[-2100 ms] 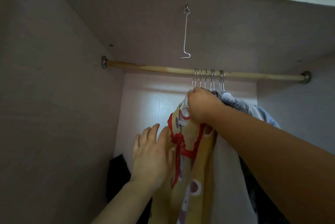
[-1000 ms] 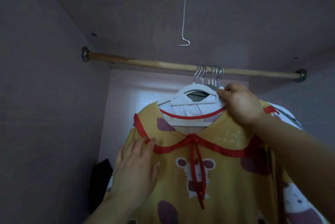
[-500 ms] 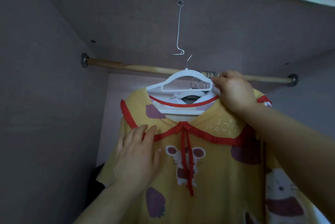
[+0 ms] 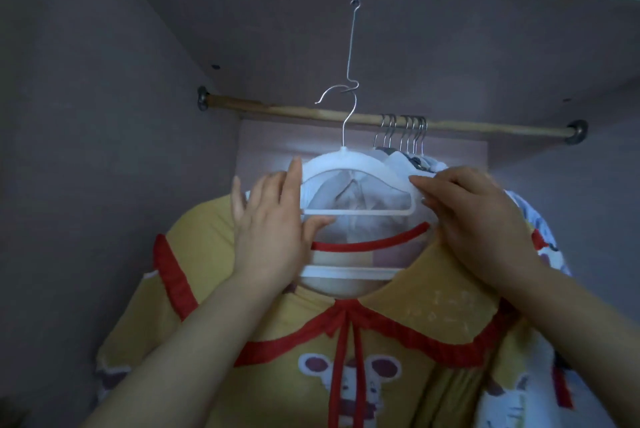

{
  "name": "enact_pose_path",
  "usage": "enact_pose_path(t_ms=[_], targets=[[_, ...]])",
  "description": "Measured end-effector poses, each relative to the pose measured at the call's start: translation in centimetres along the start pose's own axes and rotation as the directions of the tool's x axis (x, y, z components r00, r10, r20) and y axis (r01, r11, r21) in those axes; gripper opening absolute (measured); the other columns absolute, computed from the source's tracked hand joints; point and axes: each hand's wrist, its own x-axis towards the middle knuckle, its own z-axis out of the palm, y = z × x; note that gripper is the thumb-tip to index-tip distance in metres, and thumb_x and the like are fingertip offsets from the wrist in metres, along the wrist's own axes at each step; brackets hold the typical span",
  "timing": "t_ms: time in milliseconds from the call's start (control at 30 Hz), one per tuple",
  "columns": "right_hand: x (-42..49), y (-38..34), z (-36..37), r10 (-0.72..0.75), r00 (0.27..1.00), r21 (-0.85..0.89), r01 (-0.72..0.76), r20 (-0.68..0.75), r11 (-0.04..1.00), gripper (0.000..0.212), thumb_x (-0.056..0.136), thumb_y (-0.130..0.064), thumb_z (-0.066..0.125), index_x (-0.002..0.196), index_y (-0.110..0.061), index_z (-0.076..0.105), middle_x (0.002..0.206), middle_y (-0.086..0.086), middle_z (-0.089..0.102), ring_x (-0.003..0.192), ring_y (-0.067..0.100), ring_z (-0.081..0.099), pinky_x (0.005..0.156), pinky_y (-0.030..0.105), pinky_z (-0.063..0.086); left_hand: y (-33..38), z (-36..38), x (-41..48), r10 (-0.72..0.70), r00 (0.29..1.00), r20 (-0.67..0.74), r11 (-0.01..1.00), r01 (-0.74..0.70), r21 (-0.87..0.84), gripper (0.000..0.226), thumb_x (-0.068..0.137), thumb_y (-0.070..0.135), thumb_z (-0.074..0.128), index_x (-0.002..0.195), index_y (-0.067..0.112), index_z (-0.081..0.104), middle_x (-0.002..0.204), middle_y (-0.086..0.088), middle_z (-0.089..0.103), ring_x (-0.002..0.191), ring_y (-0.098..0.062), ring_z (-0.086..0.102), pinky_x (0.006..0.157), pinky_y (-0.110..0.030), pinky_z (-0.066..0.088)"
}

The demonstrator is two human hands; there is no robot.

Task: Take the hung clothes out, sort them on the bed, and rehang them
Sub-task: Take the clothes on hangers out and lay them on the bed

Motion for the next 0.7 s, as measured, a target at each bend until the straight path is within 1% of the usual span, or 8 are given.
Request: enact_pose_path(t_ms=[67,133,233,333,400,500,633,700], targets=[[-1.2,-0.8,-1.4,0.010,1.000,0.022,-0.010,0.013,1.000,0.034,0.087,-0.018,0.045,0.106,-0.005,0.070,0.088,0.011,0.064,0.078,0.035,0.059,0.069,0.032,0.042,0.4,-1.9,-1.1,0.020,1.000,-0.001,1.000,-0.020,-0.004,0.080,0.073,0.064,0.037,0.133,0.011,0.048,0.099,-0.006,0.063,0.095,-0.029,0.059,0.104,-0.047,0.029],[-2.2,-1.7,-3.2,0.034,0.998,0.058,-0.037,0.048,0.998,0.035,0.087,-0.020,0.044,0.108,-0.006,0.069,0.090,0.010,0.064,0.079,0.034,0.059,0.070,0.031,0.044,1.2,-4.2,-2.3,0.005,1.000,0.014,0.999,-0.004,-0.052,0.080,0.070,0.065,0.040,0.131,0.014,0.051,0.096,-0.005,0.063,0.090,-0.030,0.059,0.097,-0.038,0.025],[-3.9,-3.1,-6.1,0.060,0.990,0.120,-0.076,0.125,0.990,0.040,0.087,-0.024,0.043,0.117,-0.010,0.065,0.097,0.008,0.063,0.086,0.032,0.057,0.075,0.028,0.039,3.2,-8.1,-4.4,-0.039,0.998,0.041,0.997,0.042,-0.065,0.080,0.067,0.067,0.042,0.128,0.017,0.054,0.094,-0.003,0.064,0.089,-0.029,0.059,0.087,-0.033,0.023],[-5.6,-4.5,-9.0,0.053,0.978,0.168,-0.088,0.202,0.982,0.050,0.085,-0.039,0.044,0.123,-0.013,0.061,0.101,0.006,0.062,0.093,0.022,0.051,0.081,0.025,0.036,5.2,-11.9,-6.9,-0.095,0.992,0.085,0.992,0.102,-0.076,0.080,0.064,0.068,0.045,0.128,0.021,0.055,0.094,0.001,0.063,0.092,-0.025,0.057,0.087,-0.031,0.023],[-6.9,-5.7,-10.8,0.054,0.974,0.159,-0.090,0.221,0.983,0.053,0.081,-0.043,0.048,0.124,-0.013,0.060,0.100,0.005,0.062,0.092,0.017,0.046,0.080,0.029,0.038,6.3,-14.0,-8.5,-0.116,0.987,0.109,0.989,0.125,-0.080,0.076,0.065,0.063,0.057,0.129,0.022,0.054,0.096,0.002,0.062,0.094,-0.023,0.056,0.089,-0.031,0.022],[-8.7,-7.2,-13.5,0.088,0.966,0.123,-0.120,0.244,0.985,0.051,0.077,-0.037,0.060,0.121,-0.011,0.062,0.097,0.008,0.063,0.088,0.024,0.055,0.075,0.031,0.042,7.9,-16.5,-10.6,-0.108,0.986,0.123,0.992,0.115,-0.052,0.074,0.064,0.058,0.062,0.127,0.021,0.055,0.094,0.002,0.062,0.093,-0.020,0.054,0.090,-0.031,0.022],[-10.8,-8.9,-16.9,0.142,0.948,0.065,-0.167,0.284,0.984,0.046,0.078,-0.032,0.071,0.118,-0.010,0.064,0.097,0.011,0.065,0.082,0.031,0.061,0.073,0.030,0.041,9.4,-18.8,-12.7,-0.071,0.990,0.121,0.995,0.078,-0.056,0.073,0.064,0.060,0.054,0.123,0.018,0.057,0.091,0.001,0.062,0.091,-0.013,0.043,0.091,-0.032,0.023],[-11.8,-9.8,-18.9,0.191,0.932,0.029,-0.210,0.308,0.977,0.052,0.072,-0.027,0.078,0.119,-0.012,0.064,0.098,0.010,0.065,0.084,0.029,0.060,0.073,0.029,0.041,10.1,-20.0,-13.4,-0.050,0.991,0.124,0.993,0.063,-0.098,0.073,0.067,0.061,0.047,0.123,0.017,0.057,0.092,0.000,0.062,0.093,-0.012,0.041,0.094,-0.033,0.022]])
